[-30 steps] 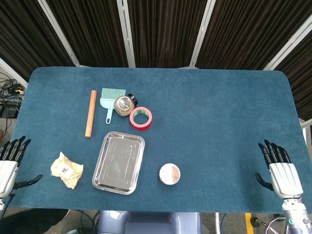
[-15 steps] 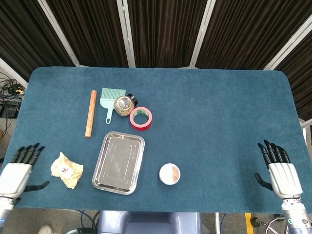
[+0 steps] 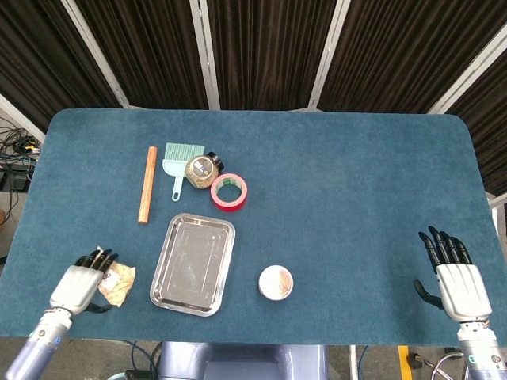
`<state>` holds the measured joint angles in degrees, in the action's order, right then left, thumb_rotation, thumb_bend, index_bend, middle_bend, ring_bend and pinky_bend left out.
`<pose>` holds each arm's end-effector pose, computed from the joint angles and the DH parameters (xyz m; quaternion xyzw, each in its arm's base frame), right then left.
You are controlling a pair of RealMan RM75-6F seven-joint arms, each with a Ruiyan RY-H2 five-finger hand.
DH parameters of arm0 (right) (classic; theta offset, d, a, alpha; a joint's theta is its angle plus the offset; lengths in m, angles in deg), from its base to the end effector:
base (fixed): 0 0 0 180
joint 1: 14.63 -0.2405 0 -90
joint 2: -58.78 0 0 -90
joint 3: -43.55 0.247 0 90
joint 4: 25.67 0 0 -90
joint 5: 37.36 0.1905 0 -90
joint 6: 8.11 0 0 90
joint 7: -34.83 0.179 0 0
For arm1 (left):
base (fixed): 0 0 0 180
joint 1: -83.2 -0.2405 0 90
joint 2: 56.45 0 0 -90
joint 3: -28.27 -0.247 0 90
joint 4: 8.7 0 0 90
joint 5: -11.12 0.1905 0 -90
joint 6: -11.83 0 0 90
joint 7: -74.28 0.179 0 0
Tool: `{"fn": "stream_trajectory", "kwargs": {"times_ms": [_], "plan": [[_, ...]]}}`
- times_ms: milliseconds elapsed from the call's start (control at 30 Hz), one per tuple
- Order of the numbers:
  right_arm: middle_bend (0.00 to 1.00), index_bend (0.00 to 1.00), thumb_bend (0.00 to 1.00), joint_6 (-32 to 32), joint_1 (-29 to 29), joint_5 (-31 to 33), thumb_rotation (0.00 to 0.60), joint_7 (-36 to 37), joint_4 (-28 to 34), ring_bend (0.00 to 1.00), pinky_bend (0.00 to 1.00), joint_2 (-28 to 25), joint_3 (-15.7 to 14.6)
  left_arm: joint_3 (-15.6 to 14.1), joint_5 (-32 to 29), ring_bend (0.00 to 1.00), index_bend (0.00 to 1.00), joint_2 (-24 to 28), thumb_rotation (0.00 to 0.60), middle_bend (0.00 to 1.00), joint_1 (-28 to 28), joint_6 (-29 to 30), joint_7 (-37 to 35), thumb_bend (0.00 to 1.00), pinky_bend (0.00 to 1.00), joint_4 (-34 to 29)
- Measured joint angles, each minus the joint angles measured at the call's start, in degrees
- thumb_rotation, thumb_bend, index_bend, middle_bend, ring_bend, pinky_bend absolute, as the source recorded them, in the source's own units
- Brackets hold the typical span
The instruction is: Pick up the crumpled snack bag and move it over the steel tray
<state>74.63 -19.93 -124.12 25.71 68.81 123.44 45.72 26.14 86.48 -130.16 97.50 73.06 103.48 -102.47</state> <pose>-0.2871 -0.2127 0.1568 0.6333 -0.3619 0.3459 0.5901 -0.2919 0.2203 0.0431 -0.7592 -0.3866 -0.1758 0.4932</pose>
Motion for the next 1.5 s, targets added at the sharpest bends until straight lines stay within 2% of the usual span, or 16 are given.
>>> {"fn": "stream_trajectory", "kwargs": {"times_ms": [67,133,300,433,600,667,733,800,867,967,1033,1200,1367,1500], "plan": [[0.00,0.00,0.30,0.1,0.0,0.0,0.600,0.1,0.0,0.00,0.09,0.0,0.0,0.1,0.2,0.57,0.58,-1.2,0.600,0.61,0.1,1.0,0.6,0.33,0.66,0.5],[0.00,0.00,0.30,0.1,0.1,0.1,0.600,0.3,0.0,0.00,0.09,-0.1,0.1,0.0,0.9,0.64,0.65,-1.5,0.600,0.69,-0.1,2.3,0.9,0.36,0.71,0.6],[0.00,0.00,0.30,0.2,0.0,-0.1,0.600,0.2,0.0,0.00,0.09,-0.1,0.0,0.2,3.1,0.66,0.66,0.0,0.600,0.70,-0.7,6.3,-0.2,0.36,0.73,-2.3],[0.00,0.00,0.30,0.1,0.0,-0.2,0.600,-0.1,0.1,0.00,0.09,0.1,0.0,1.3,6.0,0.64,0.64,2.5,0.600,0.69,-0.9,9.6,-4.0,0.36,0.71,-6.9],[0.00,0.00,0.30,-0.1,-0.1,-0.2,0.600,-0.5,0.2,0.00,0.09,0.2,-0.1,4.3,10.9,0.59,0.57,4.6,0.600,0.61,0.7,12.6,-6.3,0.33,0.66,-13.4],[0.00,0.00,0.30,-0.1,-0.1,-0.2,0.600,-0.4,0.2,0.00,0.09,0.2,-0.1,5.3,11.0,0.54,0.53,4.6,0.600,0.56,1.9,12.3,-5.7,0.32,0.62,-14.9],[0.00,0.00,0.30,-0.1,-0.1,-0.1,0.600,-0.3,0.2,0.00,0.09,0.2,-0.1,6.0,10.6,0.45,0.48,4.3,0.600,0.47,2.9,11.6,-4.4,0.29,0.56,-15.7],[0.00,0.00,0.30,-0.1,-0.1,0.0,0.600,-0.1,0.1,0.00,0.09,0.1,0.0,6.7,9.4,0.34,0.38,3.5,0.600,0.34,4.1,10.2,-2.4,0.26,0.47,-16.5],[0.00,0.00,0.30,-0.1,-0.1,0.1,0.600,0.2,0.1,0.00,0.09,0.0,0.1,7.2,7.5,0.19,0.21,2.7,0.600,0.16,5.3,8.7,-0.1,0.22,0.35,-17.2],[0.00,0.00,0.30,0.0,0.0,0.2,0.600,0.7,0.0,0.00,0.09,-0.2,0.1,7.4,4.3,0.02,0.02,2.0,0.600,0.00,6.4,7.0,3.3,0.16,0.19,-18.2],[0.00,0.00,0.30,0.0,0.0,0.2,0.600,0.9,-0.1,0.00,0.09,-0.2,0.1,7.5,2.4,0.00,0.00,2.0,0.600,0.00,6.9,6.4,4.9,0.14,0.14,-18.7],[0.00,0.00,0.30,0.0,0.0,0.0,0.600,0.7,0.1,0.00,0.09,-0.3,0.0,7.3,0.8,0.00,0.00,3.5,0.600,0.00,6.6,7.0,3.6,0.14,0.13,-19.1],[0.00,0.00,0.30,-0.1,0.0,0.1,0.600,0.4,0.2,0.00,0.09,-0.2,0.0,5.6,4.0,0.00,0.00,6.5,0.600,0.00,3.5,11.2,-3.3,0.11,0.12,-18.0],[0.00,0.00,0.30,-0.4,-0.1,0.1,0.600,-0.2,0.3,0.00,0.09,0.0,-0.1,3.4,8.5,0.00,0.00,8.2,0.600,0.00,-0.5,17.0,-10.6,0.07,0.03,-13.4]]}}
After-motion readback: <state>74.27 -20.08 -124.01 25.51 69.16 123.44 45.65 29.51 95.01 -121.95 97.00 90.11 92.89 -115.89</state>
